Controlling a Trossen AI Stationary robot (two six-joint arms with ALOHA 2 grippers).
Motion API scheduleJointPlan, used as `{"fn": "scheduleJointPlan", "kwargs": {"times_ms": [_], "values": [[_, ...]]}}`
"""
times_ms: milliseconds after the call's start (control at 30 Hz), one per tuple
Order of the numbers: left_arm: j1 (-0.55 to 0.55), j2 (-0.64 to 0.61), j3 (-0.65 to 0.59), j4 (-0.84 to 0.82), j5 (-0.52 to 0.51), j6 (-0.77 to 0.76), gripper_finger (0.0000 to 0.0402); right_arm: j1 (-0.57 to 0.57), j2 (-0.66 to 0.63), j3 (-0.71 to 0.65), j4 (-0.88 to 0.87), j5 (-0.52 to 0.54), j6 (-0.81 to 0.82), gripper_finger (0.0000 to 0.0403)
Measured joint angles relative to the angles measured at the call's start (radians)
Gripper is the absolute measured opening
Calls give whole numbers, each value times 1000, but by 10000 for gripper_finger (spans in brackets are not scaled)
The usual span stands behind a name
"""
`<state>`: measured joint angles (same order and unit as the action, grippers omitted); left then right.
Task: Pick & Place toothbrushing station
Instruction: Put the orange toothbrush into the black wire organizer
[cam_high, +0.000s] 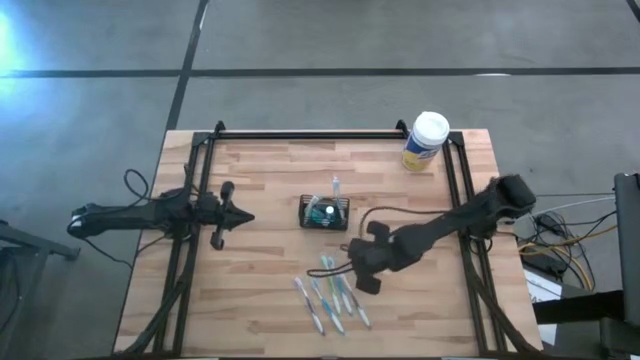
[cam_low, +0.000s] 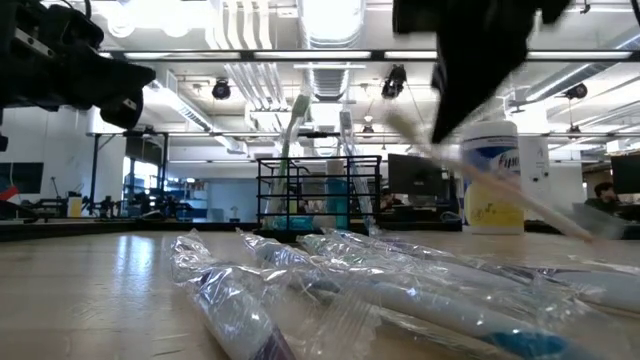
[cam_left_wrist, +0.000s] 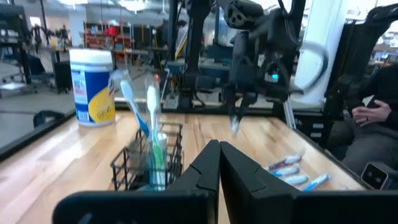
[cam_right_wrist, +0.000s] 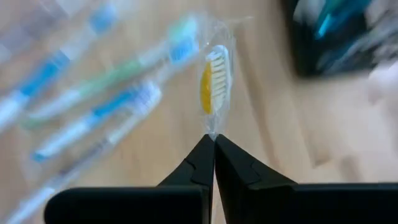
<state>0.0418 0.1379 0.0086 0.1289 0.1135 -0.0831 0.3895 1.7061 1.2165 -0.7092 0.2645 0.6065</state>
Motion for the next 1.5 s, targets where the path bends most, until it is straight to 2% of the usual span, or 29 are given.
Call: {"fn": "scheduleJointPlan", "kwargs": {"times_ms": [233,467,633,733,867,1033,1167,1267,1367,1500], "values": [[0,3,2,69,0,-3,10,40,-197,-6,118,159,-147,8],[0,44,3,160,1,-58,28,41,-317,-122,505,184,-415,8],[-2,126,11,199,2,-76,73,3,-315,-289,871,171,-560,8],[-3,191,16,276,4,-82,113,-32,-287,-358,1036,119,-595,8],[-3,289,54,314,3,-99,166,-68,-249,-409,1194,108,-630,8],[-5,421,117,350,2,-81,217,-105,-196,-404,1271,102,-667,8],[-5,529,158,431,41,-55,239,-135,-158,-368,1292,102,-701,8],[-6,613,184,474,87,-41,244,-153,-137,-339,1307,86,-727,8],[-6,683,222,516,98,-30,243,-174,-116,-299,1311,10,-733,8],[-7,766,276,502,115,-10,239,-186,-76,-237,1301,-26,-744,8]]}}
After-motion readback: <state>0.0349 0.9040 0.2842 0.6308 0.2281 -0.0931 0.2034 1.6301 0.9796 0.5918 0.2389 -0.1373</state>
